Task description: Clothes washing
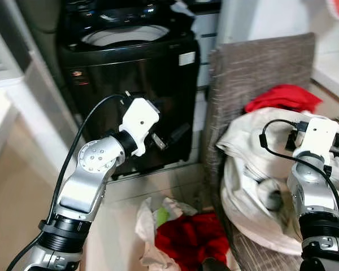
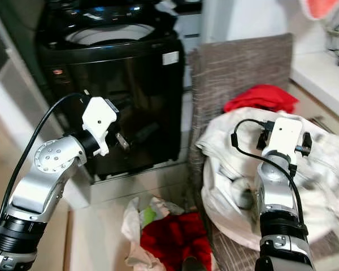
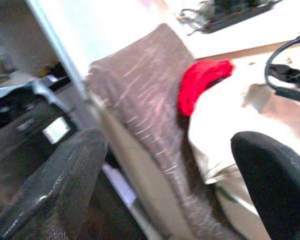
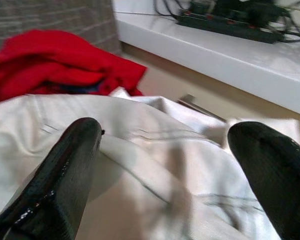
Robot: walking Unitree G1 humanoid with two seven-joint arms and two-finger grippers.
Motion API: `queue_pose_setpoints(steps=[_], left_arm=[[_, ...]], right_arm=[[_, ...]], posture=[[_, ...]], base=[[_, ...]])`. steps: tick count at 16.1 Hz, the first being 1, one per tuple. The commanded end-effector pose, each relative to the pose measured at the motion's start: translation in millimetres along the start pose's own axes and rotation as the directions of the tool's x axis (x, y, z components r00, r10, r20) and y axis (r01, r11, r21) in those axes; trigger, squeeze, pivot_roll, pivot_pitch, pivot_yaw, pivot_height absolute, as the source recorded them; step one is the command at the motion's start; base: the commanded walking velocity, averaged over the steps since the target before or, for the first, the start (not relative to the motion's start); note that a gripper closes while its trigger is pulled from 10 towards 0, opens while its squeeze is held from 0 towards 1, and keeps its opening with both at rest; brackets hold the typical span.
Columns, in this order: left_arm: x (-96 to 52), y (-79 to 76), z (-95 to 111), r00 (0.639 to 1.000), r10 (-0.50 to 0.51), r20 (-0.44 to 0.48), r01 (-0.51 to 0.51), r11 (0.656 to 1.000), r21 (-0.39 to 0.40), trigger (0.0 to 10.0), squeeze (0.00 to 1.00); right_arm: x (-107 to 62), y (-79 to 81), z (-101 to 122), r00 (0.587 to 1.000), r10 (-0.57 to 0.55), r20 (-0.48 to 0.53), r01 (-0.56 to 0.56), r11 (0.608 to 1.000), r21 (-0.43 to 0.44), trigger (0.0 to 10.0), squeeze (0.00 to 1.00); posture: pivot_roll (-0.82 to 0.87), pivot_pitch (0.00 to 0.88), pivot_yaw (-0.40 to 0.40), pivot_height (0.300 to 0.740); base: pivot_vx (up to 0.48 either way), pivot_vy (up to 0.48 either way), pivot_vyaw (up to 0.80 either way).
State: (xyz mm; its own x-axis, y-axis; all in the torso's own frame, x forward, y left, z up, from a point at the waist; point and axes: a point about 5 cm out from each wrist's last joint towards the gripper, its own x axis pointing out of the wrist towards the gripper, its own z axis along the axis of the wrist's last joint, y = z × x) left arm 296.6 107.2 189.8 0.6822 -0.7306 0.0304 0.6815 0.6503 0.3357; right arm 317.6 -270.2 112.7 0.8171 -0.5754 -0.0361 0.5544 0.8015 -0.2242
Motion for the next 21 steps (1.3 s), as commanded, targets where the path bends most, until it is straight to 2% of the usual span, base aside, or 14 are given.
queue_pose_setpoints(steps=[1, 3, 6, 7, 8, 9, 10, 11, 12, 13, 14, 16, 17, 21], left_arm=[[0.8, -0.8, 1.9, 0.999, -0.032, -0.001, 0.032, 0.999, 0.007, 10.0, 0.00], [2.5, -3.3, 4.6, 0.998, -0.058, 0.015, 0.058, 0.998, -0.004, 10.0, 0.00], [9.5, -11.9, 14.5, 0.990, -0.119, 0.075, 0.123, 0.991, -0.060, 10.0, 0.00], [11.3, -12.7, 18.6, 0.988, -0.121, 0.095, 0.128, 0.989, -0.074, 10.0, 0.00], [12.4, -13.2, 22.4, 0.986, -0.122, 0.111, 0.131, 0.988, -0.082, 10.0, 0.00], [13.4, -13.0, 32.1, 0.982, -0.125, 0.144, 0.138, 0.987, -0.087, 10.0, 0.00], [11.7, -10.9, 35.3, 0.982, -0.123, 0.146, 0.135, 0.988, -0.073, 10.0, 0.00], [8.4, -7.3, 37.0, 0.983, -0.117, 0.142, 0.126, 0.990, -0.063, 10.0, 0.00], [4.6, -3.1, 36.9, 0.986, -0.100, 0.131, 0.108, 0.992, -0.059, 10.0, 0.00], [3.4, -2.4, 35.9, 0.988, -0.095, 0.126, 0.103, 0.993, -0.060, 10.0, 0.00], [3.5, -4.0, 33.7, 0.988, -0.096, 0.122, 0.105, 0.992, -0.067, 10.0, 0.00], [5.8, -8.1, 31.7, 0.988, -0.100, 0.116, 0.109, 0.991, -0.074, 10.0, 0.00], [8.2, -12.1, 31.9, 0.987, -0.109, 0.115, 0.119, 0.990, -0.081, 10.0, 0.00], [9.6, -15.9, 33.0, 0.985, -0.139, 0.102, 0.147, 0.986, -0.079, 10.0, 0.00]], right_arm=[[-3.6, 3.5, -1.2, 1.000, 0.019, 0.003, -0.019, 1.000, 0.013, 10.0, 1.00], [-4.5, 7.1, -1.0, 0.999, 0.038, -0.005, -0.038, 0.998, 0.049, 10.0, 1.00], [2.2, 17.1, -8.1, 0.989, 0.104, -0.101, -0.091, 0.987, 0.130, 10.0, 1.00], [5.4, 20.7, -14.0, 0.980, 0.132, -0.148, -0.116, 0.987, 0.107, 10.0, 0.00], [7.0, 21.8, -17.7, 0.973, 0.143, -0.179, -0.124, 0.986, 0.114, 10.0, 0.00], [10.0, 20.7, -23.7, 0.954, 0.142, -0.265, -0.090, 0.975, 0.201, 10.0, 0.00], [11.3, 17.5, -20.4, 0.953, 0.113, -0.281, -0.040, 0.967, 0.251, 10.0, 0.00], [8.9, 20.1, -3.1, 0.970, 0.105, -0.220, -0.048, 0.967, 0.250, 10.0, 0.00], [1.1, 24.0, 27.4, 0.994, 0.105, -0.042, -0.094, 0.974, 0.208, 10.0, 0.00], [-4.5, 28.5, 40.2, 0.990, 0.133, 0.051, -0.140, 0.975, 0.175, 10.0, 0.00], [-9.8, 36.2, 39.4, 0.979, 0.188, 0.082, -0.198, 0.970, 0.139, 10.0, 0.00], [-7.5, 38.8, 20.1, 0.979, 0.204, 0.001, -0.202, 0.969, 0.143, 10.0, 0.00], [-5.2, 43.2, 6.1, 0.963, 0.252, -0.097, -0.228, 0.952, 0.205, 10.0, 0.00], [9.1, 53.2, 2.1, 0.930, 0.296, -0.215, -0.246, 0.941, 0.231, 10.0, 0.00]], posture=[[-0.08, 0.002, 0.050, 0.740], [-0.08, 0.002, 0.047, 0.740], [-0.08, 0.001, 0.046, 0.740], [-0.08, 0.001, 0.046, 0.740], [-0.08, 0.002, 0.048, 0.740], [-0.08, 0.002, 0.048, 0.740], [-0.06, 0.010, 0.045, 0.740], [-0.06, 0.014, 0.044, 0.740], [-0.06, 0.017, 0.044, 0.740], [-0.06, 0.020, 0.044, 0.740], [-0.07, 0.020, 0.045, 0.740], [-0.07, 0.020, 0.044, 0.740], [-0.07, 0.020, 0.044, 0.740], [-0.07, 0.033, 0.067, 0.740]], base=[[0.000, 0.000, -0.56], [0.000, 0.000, -0.57], [0.000, 0.000, -0.57], [0.000, 0.000, -0.57], [0.000, 0.000, 0.00], [0.000, 0.000, 0.00], [0.000, 0.000, 0.00], [0.000, 0.000, 0.00], [0.000, 0.000, 0.00], [0.000, 0.000, 0.00], [0.000, 0.000, 0.00], [0.000, 0.000, 0.00], [0.000, 0.000, 0.00], [0.000, 0.000, 0.00]])
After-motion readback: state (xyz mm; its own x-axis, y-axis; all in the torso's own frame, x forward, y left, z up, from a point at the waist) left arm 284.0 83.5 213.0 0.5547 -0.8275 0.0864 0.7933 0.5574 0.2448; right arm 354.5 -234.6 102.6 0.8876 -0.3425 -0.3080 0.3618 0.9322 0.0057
